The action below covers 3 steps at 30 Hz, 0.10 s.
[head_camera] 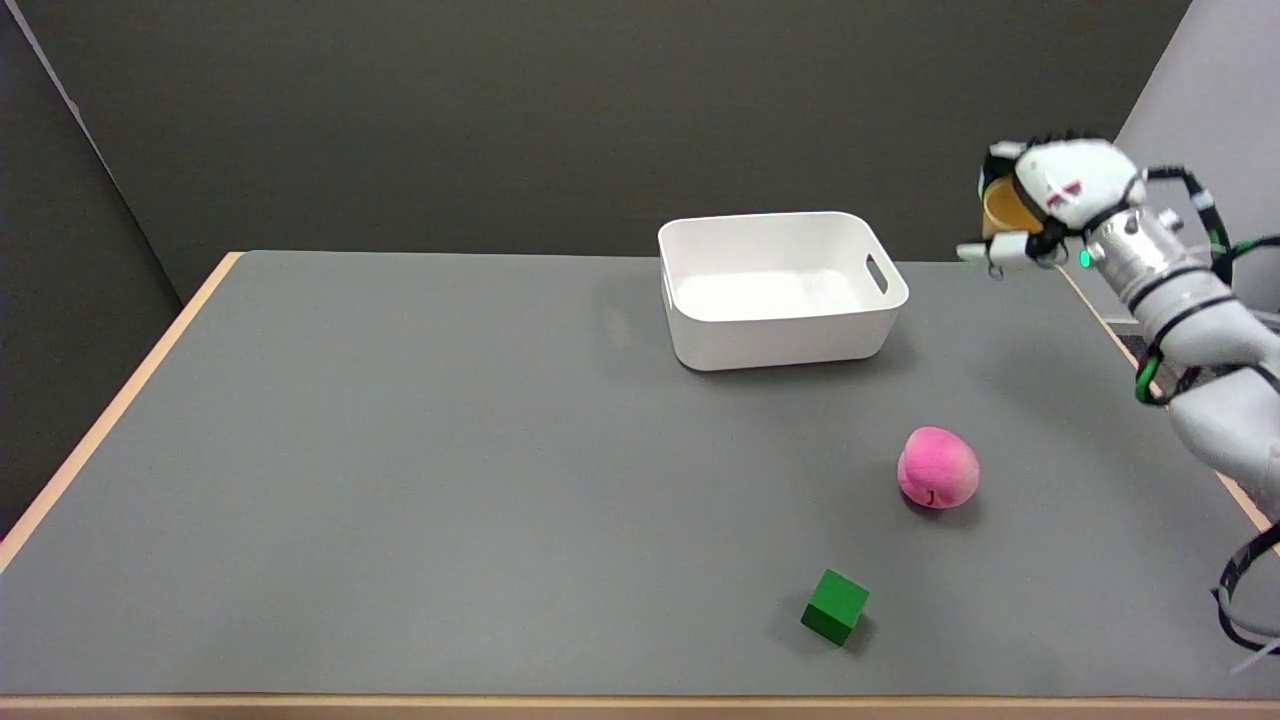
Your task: Pick up the yellow cup.
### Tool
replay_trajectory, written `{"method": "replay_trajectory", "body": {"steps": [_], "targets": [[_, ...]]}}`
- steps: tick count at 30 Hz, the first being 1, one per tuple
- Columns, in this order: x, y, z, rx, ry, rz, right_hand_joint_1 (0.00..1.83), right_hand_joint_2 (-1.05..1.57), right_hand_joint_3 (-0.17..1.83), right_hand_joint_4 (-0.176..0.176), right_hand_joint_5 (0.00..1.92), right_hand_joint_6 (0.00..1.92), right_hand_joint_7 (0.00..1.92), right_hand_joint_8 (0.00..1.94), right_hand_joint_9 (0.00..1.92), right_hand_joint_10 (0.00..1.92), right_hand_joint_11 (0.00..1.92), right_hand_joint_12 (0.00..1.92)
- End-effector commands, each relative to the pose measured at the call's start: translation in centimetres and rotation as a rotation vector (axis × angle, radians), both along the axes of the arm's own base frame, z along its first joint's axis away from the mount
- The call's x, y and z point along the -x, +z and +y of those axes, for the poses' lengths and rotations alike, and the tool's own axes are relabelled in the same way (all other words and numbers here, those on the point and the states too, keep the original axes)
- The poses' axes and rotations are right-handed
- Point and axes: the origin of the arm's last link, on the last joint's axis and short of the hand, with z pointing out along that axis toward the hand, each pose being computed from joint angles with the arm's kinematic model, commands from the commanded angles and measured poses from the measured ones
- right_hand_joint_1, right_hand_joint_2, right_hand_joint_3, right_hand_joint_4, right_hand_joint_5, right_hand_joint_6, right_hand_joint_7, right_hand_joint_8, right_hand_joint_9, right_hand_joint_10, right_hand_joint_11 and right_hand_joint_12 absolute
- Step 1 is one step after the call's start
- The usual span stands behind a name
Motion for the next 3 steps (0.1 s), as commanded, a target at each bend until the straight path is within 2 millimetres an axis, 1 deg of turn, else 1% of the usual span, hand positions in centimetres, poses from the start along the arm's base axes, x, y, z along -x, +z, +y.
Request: {"method": "replay_trajectory", "body": {"steps": [1,3], "targets": [[-10.4,-11.2,-2.5,-0.293,0.274,0.207,1.35,1.11,0.22,-0.176,0.61,1.58,0.90,1.21,0.74,1.40,0.95,1.92],[-9.4,-13.2,-3.9,-0.333,0.258,0.190,1.35,1.11,0.21,-0.176,0.60,1.58,0.90,1.21,0.74,1.40,0.94,1.92]]}}
